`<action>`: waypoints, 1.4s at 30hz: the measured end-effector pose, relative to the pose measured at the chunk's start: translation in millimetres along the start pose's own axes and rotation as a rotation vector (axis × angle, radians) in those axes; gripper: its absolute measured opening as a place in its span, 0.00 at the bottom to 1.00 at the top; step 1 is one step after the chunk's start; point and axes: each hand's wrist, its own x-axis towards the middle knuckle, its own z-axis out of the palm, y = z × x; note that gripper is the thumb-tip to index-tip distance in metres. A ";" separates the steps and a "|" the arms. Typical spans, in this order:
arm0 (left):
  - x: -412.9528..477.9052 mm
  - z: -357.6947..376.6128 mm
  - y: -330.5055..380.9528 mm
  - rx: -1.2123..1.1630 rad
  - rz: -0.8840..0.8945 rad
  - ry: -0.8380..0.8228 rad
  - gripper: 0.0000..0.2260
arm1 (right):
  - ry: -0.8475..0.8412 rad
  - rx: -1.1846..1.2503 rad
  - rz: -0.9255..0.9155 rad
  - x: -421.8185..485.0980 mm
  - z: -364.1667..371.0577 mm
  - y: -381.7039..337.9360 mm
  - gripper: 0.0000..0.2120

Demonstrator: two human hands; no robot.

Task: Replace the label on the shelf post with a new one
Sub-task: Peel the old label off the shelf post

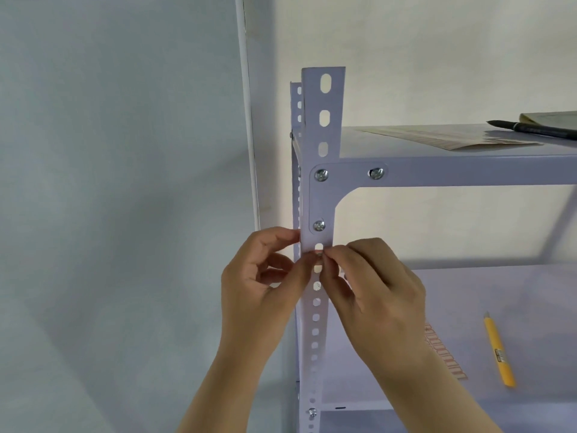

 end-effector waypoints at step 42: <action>-2.1 -11.0 -8.0 0.324 0.448 0.000 0.06 | -0.206 0.333 0.180 -4.3 -6.5 -4.0 0.03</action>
